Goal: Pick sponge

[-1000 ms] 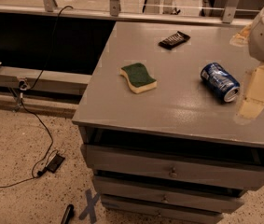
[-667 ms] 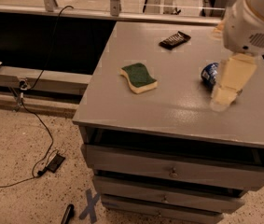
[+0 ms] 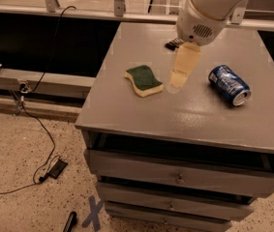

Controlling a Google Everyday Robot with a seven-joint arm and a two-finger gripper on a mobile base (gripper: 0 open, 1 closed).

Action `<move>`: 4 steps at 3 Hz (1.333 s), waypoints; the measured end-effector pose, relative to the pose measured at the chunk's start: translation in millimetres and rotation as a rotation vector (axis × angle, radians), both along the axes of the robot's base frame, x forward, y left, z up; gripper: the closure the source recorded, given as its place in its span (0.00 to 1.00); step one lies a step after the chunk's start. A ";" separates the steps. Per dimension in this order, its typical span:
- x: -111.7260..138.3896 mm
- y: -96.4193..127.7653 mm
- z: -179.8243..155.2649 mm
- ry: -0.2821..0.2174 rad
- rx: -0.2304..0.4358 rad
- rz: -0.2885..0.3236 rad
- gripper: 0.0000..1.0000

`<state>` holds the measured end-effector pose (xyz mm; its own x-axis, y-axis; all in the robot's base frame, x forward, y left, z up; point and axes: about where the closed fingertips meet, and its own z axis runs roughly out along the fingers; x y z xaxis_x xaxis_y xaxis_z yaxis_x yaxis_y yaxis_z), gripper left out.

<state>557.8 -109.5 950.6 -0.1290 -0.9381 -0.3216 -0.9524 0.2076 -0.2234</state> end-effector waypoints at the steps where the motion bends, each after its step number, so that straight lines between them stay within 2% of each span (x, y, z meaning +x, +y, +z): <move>1: 30.9 24.0 -18.0 0.018 0.011 -0.045 0.00; 2: 54.3 39.4 -40.8 0.044 0.043 -0.101 0.00; 4: 81.6 66.9 -85.2 0.098 0.113 -0.152 0.00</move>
Offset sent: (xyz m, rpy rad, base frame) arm 0.0836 0.0560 -0.0673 0.0854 0.0733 -0.1739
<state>639.4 -42.6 865.4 -0.3018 -0.8640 -0.4030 -0.9243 0.3688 -0.0986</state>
